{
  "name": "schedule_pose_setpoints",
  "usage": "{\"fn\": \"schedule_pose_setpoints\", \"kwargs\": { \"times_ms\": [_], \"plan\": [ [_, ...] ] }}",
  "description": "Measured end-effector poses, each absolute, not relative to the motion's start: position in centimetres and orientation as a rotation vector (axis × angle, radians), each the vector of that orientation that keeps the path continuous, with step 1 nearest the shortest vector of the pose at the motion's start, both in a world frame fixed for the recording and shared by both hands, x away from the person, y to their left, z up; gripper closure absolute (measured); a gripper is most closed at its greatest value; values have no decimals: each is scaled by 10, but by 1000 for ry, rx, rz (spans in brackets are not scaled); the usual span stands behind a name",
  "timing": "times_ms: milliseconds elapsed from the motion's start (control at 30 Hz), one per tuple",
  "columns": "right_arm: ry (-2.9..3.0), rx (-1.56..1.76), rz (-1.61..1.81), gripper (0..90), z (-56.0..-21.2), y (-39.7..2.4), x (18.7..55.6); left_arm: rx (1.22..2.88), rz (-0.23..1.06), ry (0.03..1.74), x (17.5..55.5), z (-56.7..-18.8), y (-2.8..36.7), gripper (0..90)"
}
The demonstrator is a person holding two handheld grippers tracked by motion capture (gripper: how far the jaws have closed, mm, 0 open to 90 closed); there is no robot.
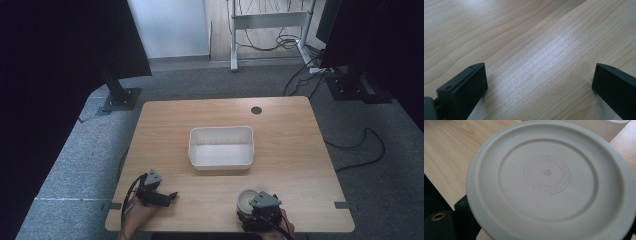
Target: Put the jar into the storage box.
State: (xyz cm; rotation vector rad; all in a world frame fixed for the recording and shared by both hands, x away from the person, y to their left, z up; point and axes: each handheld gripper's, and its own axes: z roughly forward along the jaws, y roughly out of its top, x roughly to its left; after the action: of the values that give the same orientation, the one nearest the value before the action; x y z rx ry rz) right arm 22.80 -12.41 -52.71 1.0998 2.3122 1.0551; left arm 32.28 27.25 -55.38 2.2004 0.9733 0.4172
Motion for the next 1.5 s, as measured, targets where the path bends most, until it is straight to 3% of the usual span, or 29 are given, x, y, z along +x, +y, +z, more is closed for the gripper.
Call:
{"fn": "schedule_pose_setpoints", "kwargs": {
  "times_ms": [1500],
  "plan": [
    [2271, 1114, 1128, 90, -498, -96, 275, 2201, 417, 973, 323, -554, 273, 0]
  ]
}}
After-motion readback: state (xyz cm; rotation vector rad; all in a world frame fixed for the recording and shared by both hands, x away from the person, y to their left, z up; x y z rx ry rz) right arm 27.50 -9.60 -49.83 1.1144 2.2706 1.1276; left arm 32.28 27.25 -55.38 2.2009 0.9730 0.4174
